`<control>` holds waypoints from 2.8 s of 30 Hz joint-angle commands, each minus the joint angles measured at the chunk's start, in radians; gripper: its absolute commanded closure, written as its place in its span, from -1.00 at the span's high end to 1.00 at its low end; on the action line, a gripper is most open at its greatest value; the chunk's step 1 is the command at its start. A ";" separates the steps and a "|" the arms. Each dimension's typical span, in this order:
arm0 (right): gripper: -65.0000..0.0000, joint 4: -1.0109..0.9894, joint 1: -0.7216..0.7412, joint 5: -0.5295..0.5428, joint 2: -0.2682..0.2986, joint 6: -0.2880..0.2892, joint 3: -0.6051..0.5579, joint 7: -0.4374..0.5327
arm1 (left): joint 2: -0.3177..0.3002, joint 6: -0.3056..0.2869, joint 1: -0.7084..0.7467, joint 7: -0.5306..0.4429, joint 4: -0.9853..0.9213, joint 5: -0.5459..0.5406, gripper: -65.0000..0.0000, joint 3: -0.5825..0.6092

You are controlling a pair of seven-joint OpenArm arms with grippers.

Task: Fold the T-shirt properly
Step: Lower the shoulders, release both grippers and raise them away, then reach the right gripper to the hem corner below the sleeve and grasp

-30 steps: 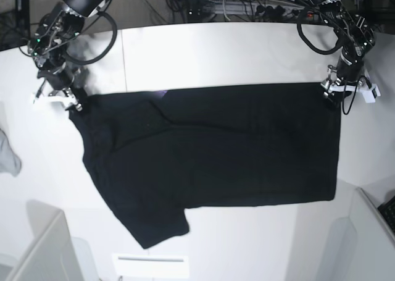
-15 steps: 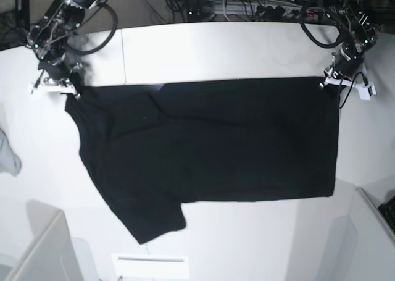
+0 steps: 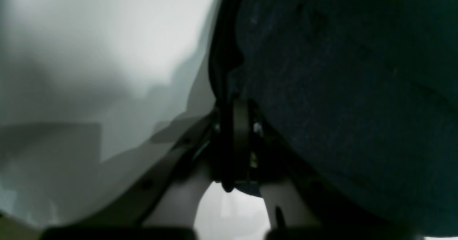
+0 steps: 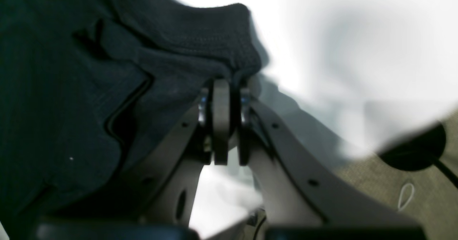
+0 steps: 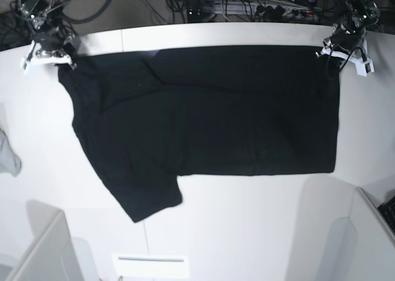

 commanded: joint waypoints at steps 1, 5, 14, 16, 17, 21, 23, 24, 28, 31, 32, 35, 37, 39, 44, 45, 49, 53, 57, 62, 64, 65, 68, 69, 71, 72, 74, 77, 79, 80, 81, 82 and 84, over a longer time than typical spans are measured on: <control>-1.00 0.032 -0.014 0.007 -0.004 0.002 0.004 0.024 | -0.012 0.006 0.014 -0.017 0.031 0.001 -1.00 -0.010; -1.00 0.073 -0.067 0.007 -0.017 0.002 -0.003 0.023 | -0.010 0.006 0.058 -0.017 0.076 0.001 -1.00 -0.012; -1.00 0.096 -0.083 0.006 -0.032 0.002 0.006 -0.091 | -0.008 0.006 0.090 -0.017 0.085 0.003 -1.00 -0.012; -1.00 0.096 -0.083 0.006 -0.034 0.002 0.006 -0.091 | -0.008 0.006 0.092 -0.017 0.085 0.005 -1.00 -0.012; -1.00 0.096 -0.084 0.004 -0.034 0.002 0.007 -0.092 | -0.008 0.006 0.092 -0.017 0.088 0.006 -1.00 -0.012; -1.00 0.098 -0.087 0.006 -0.035 0.002 0.056 -0.097 | -0.012 0.006 0.101 -0.017 0.088 0.006 -1.00 -0.012; -1.00 0.098 -0.087 0.006 -0.035 0.002 0.076 -0.095 | -0.012 0.006 0.110 -0.023 0.090 0.006 -1.00 -0.012; -0.99 0.098 -0.086 0.006 -0.035 0.002 0.089 -0.094 | -0.010 0.006 0.112 -0.023 0.090 0.006 -1.00 -0.013; -0.34 0.101 -0.083 0.006 -0.035 0.002 0.115 -0.089 | -0.008 0.006 0.112 -0.025 0.090 0.001 -0.32 -0.013; -0.18 0.139 -0.083 0.006 -0.034 0.002 0.115 -0.095 | -0.008 0.006 0.112 -0.025 0.091 0.000 0.43 -0.013; -0.18 0.152 -0.086 0.006 -0.034 0.002 0.115 -0.095 | -0.008 0.006 0.112 -0.025 0.097 0.000 0.57 -0.013; -0.18 0.187 -0.086 0.006 -0.034 0.002 0.116 -0.089 | -0.002 0.006 0.112 -0.025 0.153 -0.002 0.83 -0.064; -0.18 0.212 -0.083 0.006 -0.032 0.002 0.115 -0.089 | 0.028 0.005 0.109 -0.025 0.199 -0.002 0.83 -0.150; -0.17 0.232 -0.066 0.006 -0.028 0.003 0.109 -0.089 | 0.041 0.002 0.103 -0.019 0.257 -0.002 0.83 -0.236; -0.17 0.238 0.008 -0.001 0.022 0.008 0.015 -0.097 | 0.021 0.002 0.083 -0.020 0.289 -0.002 0.82 -0.296; -0.18 0.238 0.017 -0.001 0.043 0.005 -0.033 -0.092 | 0.011 0.002 0.083 -0.023 0.291 -0.002 0.82 -0.294; -0.19 0.233 0.091 -0.007 0.085 0.002 -0.185 -0.088 | -0.010 0.002 0.060 -0.025 0.291 -0.002 0.70 -0.291; -0.19 0.232 0.218 -0.156 0.083 0.002 -0.303 -0.092 | -0.010 0.002 0.046 -0.025 0.291 0.000 -0.08 -0.294; -0.17 0.162 0.359 -0.344 0.083 0.002 -0.441 -0.089 | -0.010 0.002 0.046 -0.022 0.289 0.006 -0.98 -0.294; -0.16 -0.088 0.580 -0.444 0.086 0.005 -0.516 -0.089 | -0.007 0.002 0.053 -0.019 0.288 0.006 -1.00 -0.296; -0.14 -0.209 0.666 -0.464 0.086 0.006 -0.518 -0.089 | -0.007 0.002 0.056 -0.019 0.288 0.006 -1.00 -0.297; -0.07 -0.275 0.712 -0.473 0.086 0.006 -0.518 -0.089 | -0.007 0.002 0.058 -0.019 0.288 0.006 -1.00 -0.297; 0.11 -0.459 0.829 -0.513 0.086 0.006 -0.518 -0.086 | -0.007 0.002 0.060 -0.019 0.272 0.006 -1.00 -0.302; 0.16 -0.525 0.868 -0.527 0.086 0.008 -0.518 -0.080 | -0.007 0.002 0.064 -0.019 0.266 0.006 -1.00 -0.319; 0.25 -0.666 0.938 -0.551 0.089 0.008 -0.518 -0.031 | -0.004 0.002 0.064 -0.019 0.261 0.006 -1.00 -0.349; 0.27 -0.743 0.968 -0.559 0.106 0.008 -0.518 0.014 | -0.004 0.002 0.064 -0.019 0.261 0.006 -1.00 -0.363; 0.27 -0.892 1.019 -0.559 0.132 0.008 -0.518 0.112 | -0.004 0.002 0.064 -0.019 0.260 0.006 -1.00 -0.386; 0.27 -1.096 1.079 -0.559 0.169 0.008 -0.518 0.259 | -0.004 0.002 0.066 -0.019 0.258 0.008 -1.00 -0.423; 0.27 -1.180 1.100 -0.559 0.181 0.008 -0.518 0.323 | -0.002 0.002 0.066 -0.019 0.258 0.008 -1.00 -0.440; 0.27 -1.203 1.102 -0.559 0.184 0.008 -0.518 0.345 | -0.002 0.002 0.066 -0.019 0.258 0.008 -1.00 -0.445; 0.27 -1.215 1.100 -0.559 0.189 0.008 -0.518 0.363 | -0.002 0.002 0.066 -0.019 0.258 0.008 -1.00 -0.449; 0.27 -1.220 1.097 -0.559 0.189 0.008 -0.518 0.379 | -0.002 0.002 0.066 -0.019 0.258 0.008 -1.00 -0.449; 0.27 -1.222 1.094 -0.561 0.186 0.008 -0.518 0.383 | -0.002 0.002 0.066 -0.017 0.258 0.008 -1.00 -0.449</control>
